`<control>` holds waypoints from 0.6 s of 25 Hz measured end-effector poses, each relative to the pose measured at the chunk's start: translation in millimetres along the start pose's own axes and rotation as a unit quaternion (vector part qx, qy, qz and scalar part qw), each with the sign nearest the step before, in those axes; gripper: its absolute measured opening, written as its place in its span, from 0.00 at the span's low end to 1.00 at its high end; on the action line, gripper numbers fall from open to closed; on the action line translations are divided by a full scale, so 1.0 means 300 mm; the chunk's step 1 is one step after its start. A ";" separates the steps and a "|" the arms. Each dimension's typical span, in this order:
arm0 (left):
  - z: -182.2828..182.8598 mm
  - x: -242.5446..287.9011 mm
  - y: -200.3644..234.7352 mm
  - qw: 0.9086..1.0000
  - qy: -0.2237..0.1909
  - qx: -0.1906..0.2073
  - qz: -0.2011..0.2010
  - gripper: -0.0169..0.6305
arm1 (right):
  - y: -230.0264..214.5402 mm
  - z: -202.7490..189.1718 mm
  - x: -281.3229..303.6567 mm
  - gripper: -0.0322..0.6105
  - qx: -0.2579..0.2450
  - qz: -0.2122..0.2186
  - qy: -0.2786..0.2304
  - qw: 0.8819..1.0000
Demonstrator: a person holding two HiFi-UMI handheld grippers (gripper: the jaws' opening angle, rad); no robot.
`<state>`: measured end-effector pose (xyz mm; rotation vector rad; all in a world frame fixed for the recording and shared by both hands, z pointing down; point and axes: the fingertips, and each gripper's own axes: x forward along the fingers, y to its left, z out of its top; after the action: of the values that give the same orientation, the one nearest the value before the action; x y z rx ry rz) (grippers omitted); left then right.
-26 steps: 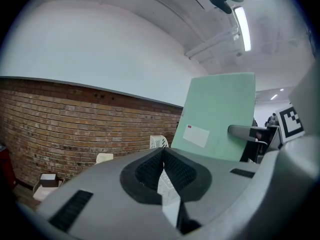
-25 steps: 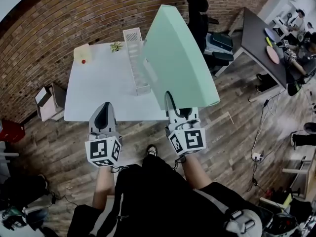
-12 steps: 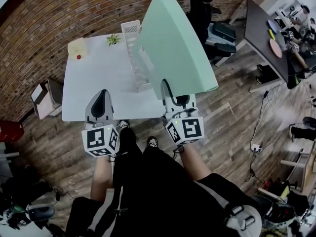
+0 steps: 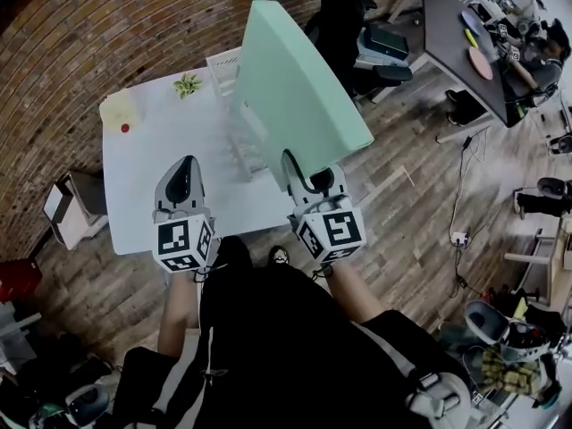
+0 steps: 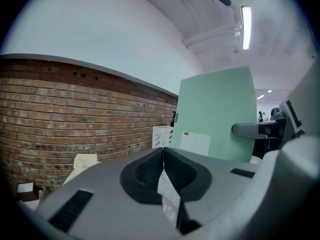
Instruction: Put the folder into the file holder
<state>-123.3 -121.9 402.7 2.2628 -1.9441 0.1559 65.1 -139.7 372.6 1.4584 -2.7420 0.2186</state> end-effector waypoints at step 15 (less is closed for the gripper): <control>-0.111 0.186 0.121 0.998 0.040 -0.021 -0.052 0.06 | 0.032 -0.126 0.200 0.28 -0.009 -0.034 0.074 0.997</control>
<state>-150.1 -175.2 447.0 2.2879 -1.7695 0.1888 21.9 -178.5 414.4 1.4635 -2.5671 0.2864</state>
